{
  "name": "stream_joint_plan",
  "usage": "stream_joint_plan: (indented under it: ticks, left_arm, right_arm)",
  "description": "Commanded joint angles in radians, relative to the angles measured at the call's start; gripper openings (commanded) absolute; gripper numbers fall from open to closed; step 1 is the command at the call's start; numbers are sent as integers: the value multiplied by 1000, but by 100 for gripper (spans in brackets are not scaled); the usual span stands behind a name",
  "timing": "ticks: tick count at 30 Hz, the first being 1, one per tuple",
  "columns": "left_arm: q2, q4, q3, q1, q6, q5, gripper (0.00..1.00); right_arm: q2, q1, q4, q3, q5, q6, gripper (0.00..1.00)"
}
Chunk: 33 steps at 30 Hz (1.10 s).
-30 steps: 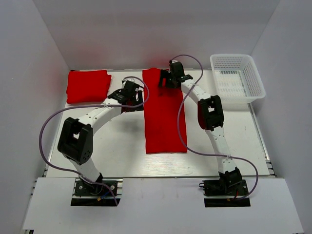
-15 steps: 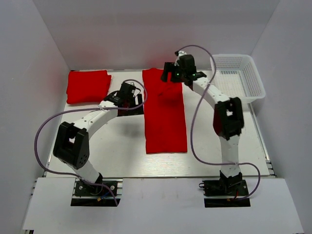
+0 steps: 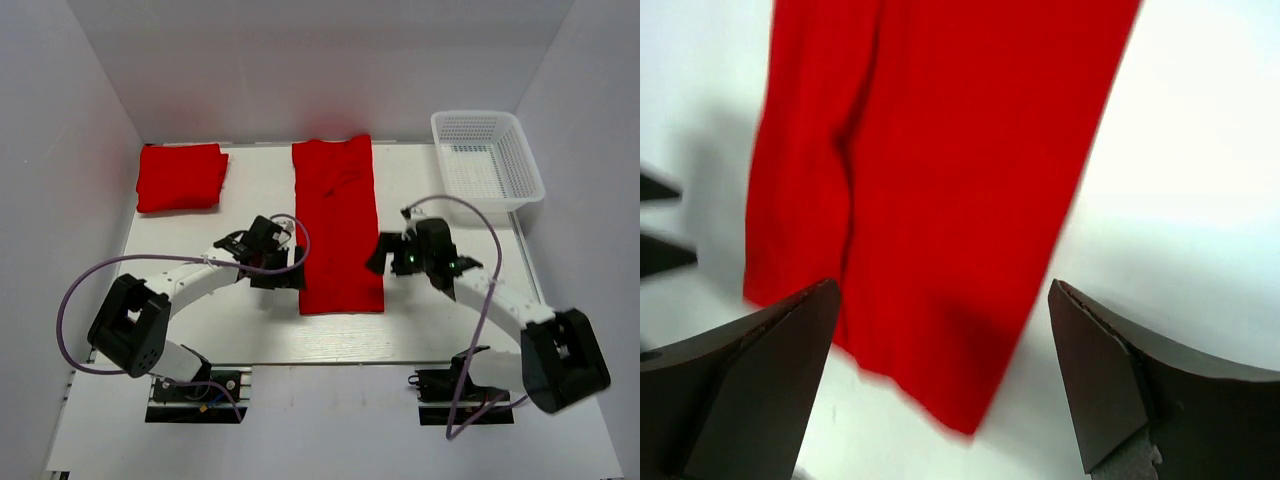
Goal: Fold and stack the t-shirts
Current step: Rotate the tshirt 90 degrees, then grab the bottom of the folded rectangular tshirt with both arms
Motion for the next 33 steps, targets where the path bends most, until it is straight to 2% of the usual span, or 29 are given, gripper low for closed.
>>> stream_joint_plan:
  ticks: [1, 6, 18, 23, 25, 26, 27, 29, 30, 32, 33]
  left_arm:
    - [-53, 87, -36, -36, -13, 75, 100]
    - [-43, 161, -96, -79, -24, 140, 100]
    - [23, 184, -137, -117, -44, 101, 100]
    - [57, 225, -168, -135, -62, 117, 88]
    - [57, 235, -168, -136, -62, 117, 75]
    - [57, 235, -168, -136, -62, 117, 71]
    - [66, 235, -177, -136, -73, 117, 58]
    - [66, 235, -177, -145, -73, 108, 46]
    - [66, 235, -177, -145, -73, 99, 40]
    - [66, 235, -186, -145, -82, 98, 27]
    - [66, 248, -195, -145, -92, 98, 19]
  right_arm:
    - [-151, 7, 21, -123, -137, 24, 90]
    - [-244, 4, 38, -253, -211, 72, 90]
    - [-167, 4, 56, -316, -220, 121, 90]
    - [-164, 4, 53, -338, -215, 136, 90]
    - [-155, 5, 55, -345, -212, 141, 89]
    - [-152, 4, 55, -347, -212, 142, 84]
    - [-149, 2, 53, -347, -215, 151, 79]
    - [-146, 4, 58, -350, -224, 156, 65]
    - [-146, 7, 56, -351, -226, 156, 52]
    - [-150, 5, 55, -353, -231, 155, 37]
    - [-150, 2, 52, -352, -237, 148, 21]
